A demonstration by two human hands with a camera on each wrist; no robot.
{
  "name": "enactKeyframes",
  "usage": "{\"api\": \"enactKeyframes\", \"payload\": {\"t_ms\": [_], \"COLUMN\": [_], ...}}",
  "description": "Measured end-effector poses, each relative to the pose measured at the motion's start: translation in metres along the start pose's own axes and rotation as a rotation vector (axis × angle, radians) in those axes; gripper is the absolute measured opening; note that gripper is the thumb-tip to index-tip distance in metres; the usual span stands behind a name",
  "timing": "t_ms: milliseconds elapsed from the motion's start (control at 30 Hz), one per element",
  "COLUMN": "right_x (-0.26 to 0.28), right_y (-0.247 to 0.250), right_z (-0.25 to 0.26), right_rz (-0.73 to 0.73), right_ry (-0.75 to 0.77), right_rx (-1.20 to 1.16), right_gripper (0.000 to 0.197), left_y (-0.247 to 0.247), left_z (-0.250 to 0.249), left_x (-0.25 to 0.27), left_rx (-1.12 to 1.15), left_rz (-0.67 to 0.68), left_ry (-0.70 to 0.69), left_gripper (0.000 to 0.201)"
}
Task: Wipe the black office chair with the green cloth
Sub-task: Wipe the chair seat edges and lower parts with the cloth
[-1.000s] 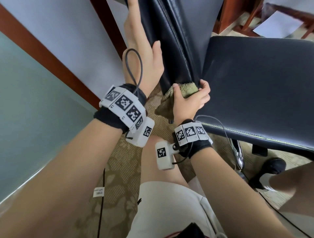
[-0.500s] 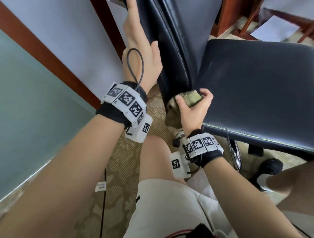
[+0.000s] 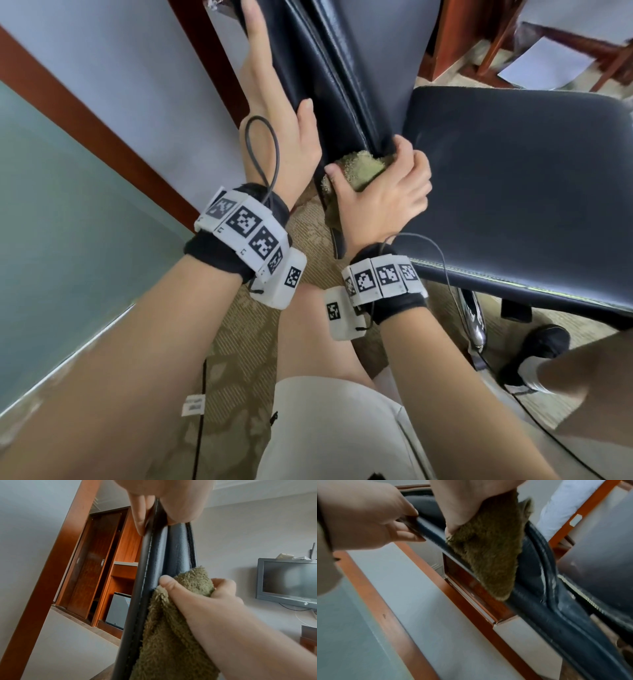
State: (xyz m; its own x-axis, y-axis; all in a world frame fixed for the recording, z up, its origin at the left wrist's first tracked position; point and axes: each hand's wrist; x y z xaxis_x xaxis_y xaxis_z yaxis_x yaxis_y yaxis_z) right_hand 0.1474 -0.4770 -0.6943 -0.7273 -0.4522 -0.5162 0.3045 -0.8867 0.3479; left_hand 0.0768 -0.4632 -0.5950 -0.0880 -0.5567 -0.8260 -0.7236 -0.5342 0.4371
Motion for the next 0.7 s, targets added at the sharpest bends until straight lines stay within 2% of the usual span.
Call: {"api": "enactKeyframes", "payload": {"t_ms": [67,233,400,567,633,700], "right_x": [-0.002,0.002,0.015,0.025,0.029,0.028], "right_y": [-0.002,-0.006,-0.009,-0.012,-0.006,0.006], "right_z": [-0.005,-0.005,-0.017,-0.036,-0.048,-0.054], "right_rz": [-0.029,0.213,0.298,0.501,0.65,0.707], "right_ry": [0.011,-0.1,-0.218,-0.356,-0.46,-0.481], "right_rx": [-0.008,-0.135,-0.202,-0.112,-0.049,0.001], "right_gripper": [0.088,0.092,0.093,0.094,0.086,0.077], "left_y": [0.0,-0.003,-0.001,0.0,0.001,0.002], "left_z": [-0.001,0.002,-0.001,-0.003,-0.005,-0.007], "left_x": [0.0,0.001,0.002,-0.002,-0.002,-0.001], "left_rx": [0.004,0.014,0.022,0.018,0.013,0.021], "left_rz": [-0.001,-0.02,-0.005,0.021,0.029,0.029], "left_ry": [0.005,0.013,0.028,0.037,0.034,0.039], "left_gripper": [0.063,0.061,0.064,0.067,0.067,0.069]}}
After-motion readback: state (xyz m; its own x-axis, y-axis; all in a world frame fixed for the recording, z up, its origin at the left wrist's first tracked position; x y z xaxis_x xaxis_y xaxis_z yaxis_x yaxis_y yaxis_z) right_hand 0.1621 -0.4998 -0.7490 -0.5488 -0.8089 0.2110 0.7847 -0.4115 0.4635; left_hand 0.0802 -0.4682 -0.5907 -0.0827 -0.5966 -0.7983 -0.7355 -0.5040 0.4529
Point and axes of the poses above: each hand's wrist, its own x-axis away from the middle knuckle, its own y-axis out of the back of the hand, z = x × y, and after that the axes turned 1 degree about -z, right-handed
